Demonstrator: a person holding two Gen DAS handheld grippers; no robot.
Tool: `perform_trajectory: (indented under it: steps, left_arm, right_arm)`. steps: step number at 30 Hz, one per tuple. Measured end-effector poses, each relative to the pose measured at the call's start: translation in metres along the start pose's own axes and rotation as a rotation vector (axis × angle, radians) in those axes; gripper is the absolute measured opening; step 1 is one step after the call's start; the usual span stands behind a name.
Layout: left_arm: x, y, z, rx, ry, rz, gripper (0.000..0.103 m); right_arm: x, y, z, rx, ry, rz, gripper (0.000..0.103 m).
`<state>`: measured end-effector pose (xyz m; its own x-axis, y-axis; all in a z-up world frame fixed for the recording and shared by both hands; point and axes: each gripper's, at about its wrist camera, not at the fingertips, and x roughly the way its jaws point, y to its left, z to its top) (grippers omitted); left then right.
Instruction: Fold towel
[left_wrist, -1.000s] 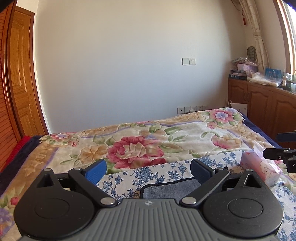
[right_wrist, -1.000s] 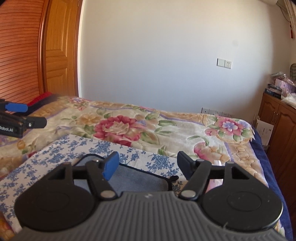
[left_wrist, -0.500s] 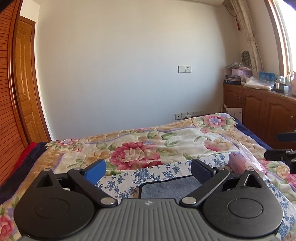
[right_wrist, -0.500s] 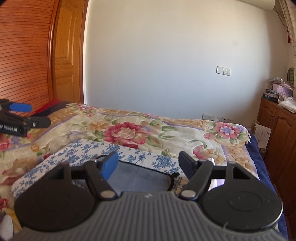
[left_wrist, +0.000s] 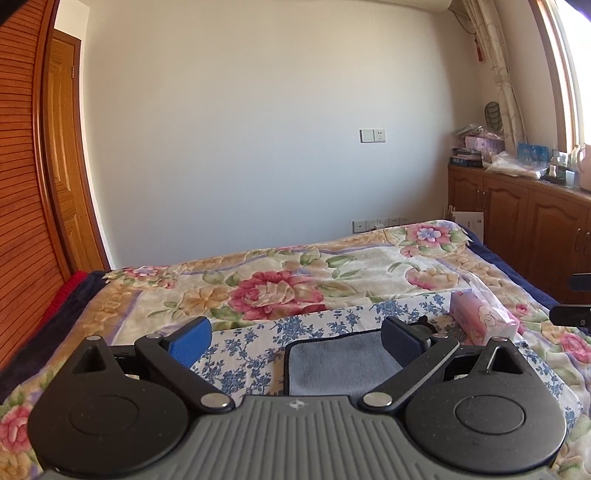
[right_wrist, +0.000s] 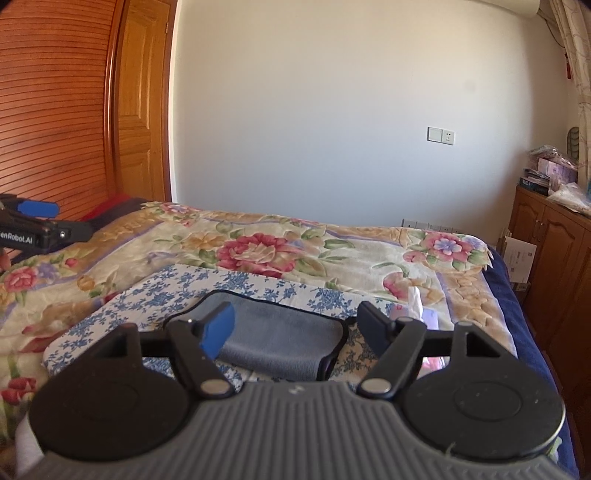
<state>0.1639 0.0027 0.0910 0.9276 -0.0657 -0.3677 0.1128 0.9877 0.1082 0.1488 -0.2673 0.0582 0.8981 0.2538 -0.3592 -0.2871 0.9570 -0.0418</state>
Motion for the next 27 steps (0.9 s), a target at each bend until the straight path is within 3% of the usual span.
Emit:
perform_trajectory:
  steps: [11,16,18,27]
  left_arm:
    - [-0.039,0.01,-0.011,-0.015,-0.003,0.013,0.101]
    - [-0.053,0.008,-0.016,-0.033,-0.013,0.024,0.103]
    - [-0.057,0.006,-0.018,-0.042,-0.013,0.018,0.103]
    - [-0.074,-0.004,-0.027,-0.046,-0.03,0.025,0.103]
  right_arm:
    - [-0.031,0.006,-0.001,0.005,-0.024,-0.004,0.081]
    - [-0.041,0.012,-0.004,0.013,-0.04,-0.009,0.093]
    - [-0.044,0.014,-0.004,0.017,-0.047,-0.015,0.103]
    - [-0.055,0.021,-0.013,0.036,-0.052,-0.029,0.103]
